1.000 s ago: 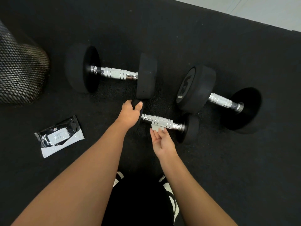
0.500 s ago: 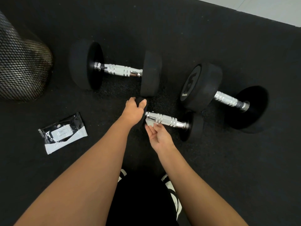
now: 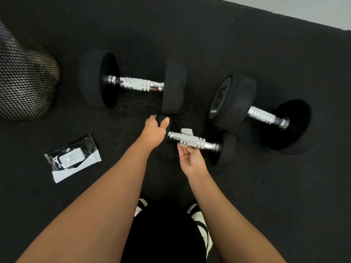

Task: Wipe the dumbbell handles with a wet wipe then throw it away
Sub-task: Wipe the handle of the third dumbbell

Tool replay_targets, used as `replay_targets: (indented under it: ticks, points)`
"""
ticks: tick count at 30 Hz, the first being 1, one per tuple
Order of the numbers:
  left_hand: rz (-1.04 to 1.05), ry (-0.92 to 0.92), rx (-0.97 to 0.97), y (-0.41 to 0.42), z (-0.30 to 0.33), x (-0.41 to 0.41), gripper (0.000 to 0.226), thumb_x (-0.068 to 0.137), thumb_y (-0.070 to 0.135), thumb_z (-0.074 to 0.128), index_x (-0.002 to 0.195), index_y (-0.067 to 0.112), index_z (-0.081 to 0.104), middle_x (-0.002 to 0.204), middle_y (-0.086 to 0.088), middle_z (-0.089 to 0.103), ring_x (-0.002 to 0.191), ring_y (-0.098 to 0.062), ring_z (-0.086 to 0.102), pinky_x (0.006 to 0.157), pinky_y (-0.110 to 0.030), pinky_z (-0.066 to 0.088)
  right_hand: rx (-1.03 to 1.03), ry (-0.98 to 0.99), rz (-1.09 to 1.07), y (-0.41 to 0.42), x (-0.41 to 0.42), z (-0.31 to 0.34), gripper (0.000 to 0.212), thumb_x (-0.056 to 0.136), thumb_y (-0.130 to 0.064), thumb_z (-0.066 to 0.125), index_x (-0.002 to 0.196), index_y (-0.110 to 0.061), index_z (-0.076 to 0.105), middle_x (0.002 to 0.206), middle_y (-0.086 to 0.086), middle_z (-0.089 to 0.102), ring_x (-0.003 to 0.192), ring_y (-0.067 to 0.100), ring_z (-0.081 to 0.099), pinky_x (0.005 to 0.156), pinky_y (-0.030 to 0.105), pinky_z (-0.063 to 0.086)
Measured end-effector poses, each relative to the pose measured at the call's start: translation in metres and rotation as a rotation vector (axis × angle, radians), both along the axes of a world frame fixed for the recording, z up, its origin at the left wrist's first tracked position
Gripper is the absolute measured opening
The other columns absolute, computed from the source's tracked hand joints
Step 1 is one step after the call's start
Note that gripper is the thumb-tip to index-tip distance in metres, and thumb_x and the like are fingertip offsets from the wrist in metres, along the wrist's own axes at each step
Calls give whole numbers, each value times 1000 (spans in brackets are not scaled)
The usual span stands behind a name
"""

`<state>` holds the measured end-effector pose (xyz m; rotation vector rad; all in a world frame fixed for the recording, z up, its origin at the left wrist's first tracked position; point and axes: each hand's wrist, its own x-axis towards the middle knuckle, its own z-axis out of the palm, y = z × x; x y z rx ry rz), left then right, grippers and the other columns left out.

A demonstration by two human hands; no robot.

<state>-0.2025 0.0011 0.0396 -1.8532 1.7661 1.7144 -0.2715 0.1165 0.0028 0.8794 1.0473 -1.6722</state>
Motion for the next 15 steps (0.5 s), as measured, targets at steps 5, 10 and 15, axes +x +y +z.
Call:
replay_targets:
  ticks: [5,10,15]
  points:
    - [4,2,2,0,2,-1,53,97,39,41,141,10,32,139,-12,41,126,-28,43,104,-37,34,-17,21,82,3,-7,-3,35,95,4,39,126,-4,51,111,12,65,111,22,59,98,38,44]
    - [1,8,6,-1,3,0,53,97,39,41,140,10,32,138,-13,42,125,-28,43,103,-37,35,-65,41,-6,6,-14,-5,35,91,6,45,123,-7,52,115,13,64,114,24,58,106,41,41]
    - [4,3,11,-1,0,0,52,97,39,41,140,11,33,138,-12,42,125,-27,44,100,-35,36,-50,23,45,-7,-2,-1,29,94,5,41,112,-10,57,110,11,65,116,23,56,106,40,40]
